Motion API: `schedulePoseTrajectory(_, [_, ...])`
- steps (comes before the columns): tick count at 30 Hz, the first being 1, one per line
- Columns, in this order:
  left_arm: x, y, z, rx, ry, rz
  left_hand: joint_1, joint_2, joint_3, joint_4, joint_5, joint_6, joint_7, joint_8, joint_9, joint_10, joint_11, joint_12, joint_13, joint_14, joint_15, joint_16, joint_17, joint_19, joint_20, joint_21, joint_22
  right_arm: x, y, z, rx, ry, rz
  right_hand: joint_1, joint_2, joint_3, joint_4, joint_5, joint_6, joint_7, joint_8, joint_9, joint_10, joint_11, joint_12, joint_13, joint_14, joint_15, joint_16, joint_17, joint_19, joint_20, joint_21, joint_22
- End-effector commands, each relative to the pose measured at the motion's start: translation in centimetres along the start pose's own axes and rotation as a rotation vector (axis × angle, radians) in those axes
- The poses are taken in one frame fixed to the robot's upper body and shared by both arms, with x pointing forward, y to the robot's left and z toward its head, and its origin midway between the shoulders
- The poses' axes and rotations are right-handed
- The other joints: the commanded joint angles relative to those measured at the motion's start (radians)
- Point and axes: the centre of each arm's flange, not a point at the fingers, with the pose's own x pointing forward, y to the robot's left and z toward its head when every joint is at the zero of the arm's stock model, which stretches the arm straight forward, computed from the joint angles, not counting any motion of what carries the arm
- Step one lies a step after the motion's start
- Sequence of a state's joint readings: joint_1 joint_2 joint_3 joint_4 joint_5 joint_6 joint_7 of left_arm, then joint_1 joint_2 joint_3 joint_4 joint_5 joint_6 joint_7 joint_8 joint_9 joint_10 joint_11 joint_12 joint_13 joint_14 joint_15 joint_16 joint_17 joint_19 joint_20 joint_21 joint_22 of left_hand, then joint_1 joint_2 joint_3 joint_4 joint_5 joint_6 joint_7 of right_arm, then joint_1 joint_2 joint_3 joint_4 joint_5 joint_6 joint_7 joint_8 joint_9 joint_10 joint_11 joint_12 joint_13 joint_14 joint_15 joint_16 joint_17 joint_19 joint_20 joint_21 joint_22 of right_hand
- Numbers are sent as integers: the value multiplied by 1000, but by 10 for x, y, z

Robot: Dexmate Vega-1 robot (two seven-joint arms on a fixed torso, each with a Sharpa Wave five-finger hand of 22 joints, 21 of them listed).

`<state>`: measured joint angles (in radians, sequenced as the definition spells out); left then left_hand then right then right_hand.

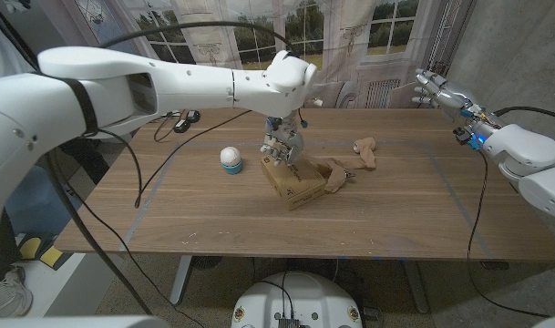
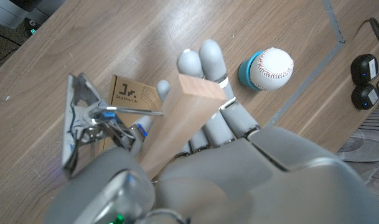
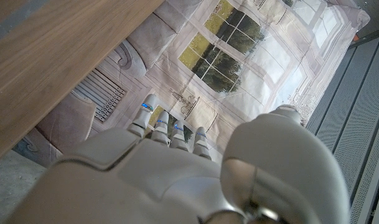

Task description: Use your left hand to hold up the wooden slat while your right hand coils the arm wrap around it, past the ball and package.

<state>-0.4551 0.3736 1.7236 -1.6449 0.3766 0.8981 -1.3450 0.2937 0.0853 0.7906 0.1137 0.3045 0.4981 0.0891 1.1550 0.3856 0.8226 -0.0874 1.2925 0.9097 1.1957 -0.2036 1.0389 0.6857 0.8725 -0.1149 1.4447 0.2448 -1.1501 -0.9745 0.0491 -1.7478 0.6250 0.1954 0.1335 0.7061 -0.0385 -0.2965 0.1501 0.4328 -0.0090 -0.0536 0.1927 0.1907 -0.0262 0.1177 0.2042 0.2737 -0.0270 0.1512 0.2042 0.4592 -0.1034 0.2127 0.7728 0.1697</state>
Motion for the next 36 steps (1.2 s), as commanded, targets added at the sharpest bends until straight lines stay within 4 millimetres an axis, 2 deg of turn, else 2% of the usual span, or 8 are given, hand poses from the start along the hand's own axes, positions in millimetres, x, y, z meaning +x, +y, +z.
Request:
schedulePoseTrajectory(1, [-1,-1,1,46,93,-5,-42,-46,3,25,1,-28,10,-64,-53,-28,31,-108,-131,3,5,-120,-157,-26,-47,-34,-63,-2,3,7,-18,-26,7,-4,2,-5,-8,0,7,-3,5,3,7,1,7,1,8,0,7,0,10,-1,-3,5])
schedulePoseTrajectory(3, [-3,0,2,61,144,17,-65,-65,9,35,2,-59,11,-122,-89,-80,43,-182,-221,-67,25,-211,-232,-66,-24,-80,-74,-4,3,7,-16,-30,7,-4,2,-5,-9,0,8,-3,5,3,7,0,7,0,10,0,8,-2,13,-1,-4,5])
schedulePoseTrajectory(6, [-6,0,3,84,220,50,-79,-95,16,29,5,-95,-18,-165,-118,-127,52,-250,-305,-162,56,-307,-294,-125,25,-138,-76,-6,3,7,-15,-33,5,-3,3,-6,-10,0,9,-3,5,3,8,0,8,-1,13,-3,9,-5,17,-1,-5,5])
schedulePoseTrajectory(13, [-12,0,2,92,361,138,-99,-167,27,15,8,-179,-16,-285,-185,-294,79,-411,-449,-403,113,-505,-410,-296,151,-274,-74,-9,3,5,-12,-35,3,-3,3,-7,-11,0,10,-3,5,3,14,3,10,-3,15,-4,9,-9,24,-1,-6,5])
schedulePoseTrajectory(17, [-16,0,2,91,419,192,-109,-180,20,11,6,-274,-71,-357,-194,-414,89,-518,-509,-504,147,-571,-445,-383,221,-348,-74,-10,3,6,-13,-39,8,-3,4,-7,-12,1,10,-5,5,3,15,3,10,-4,17,-4,10,-12,29,-1,-7,5])
schedulePoseTrajectory(21, [-19,1,3,86,439,227,-110,-186,7,2,3,-356,-91,-421,-196,-501,106,-604,-551,-634,193,-631,-465,-461,267,-417,-73,-11,3,6,-11,-39,7,-2,5,-7,-13,1,10,-5,5,3,15,0,10,-5,18,-4,10,-14,32,-1,-8,5])
schedulePoseTrajectory(28, [-30,1,5,86,475,316,-117,-200,-34,-12,-5,-508,-108,-542,-195,-675,133,-713,-582,-849,269,-725,-476,-591,323,-530,-71,-12,3,5,-12,-34,6,-4,6,-9,-13,1,11,-5,5,2,16,0,10,-6,22,-6,12,-17,37,-1,-10,5])
schedulePoseTrajectory(36, [-42,1,3,67,417,463,-127,-211,-98,-24,-9,-650,-113,-669,-191,-847,160,-777,-575,-1061,343,-823,-477,-735,330,-660,-68,-9,4,2,-4,-27,12,-5,5,-11,-14,0,11,-5,5,2,17,1,10,-8,22,-7,12,-22,43,0,-13,5])
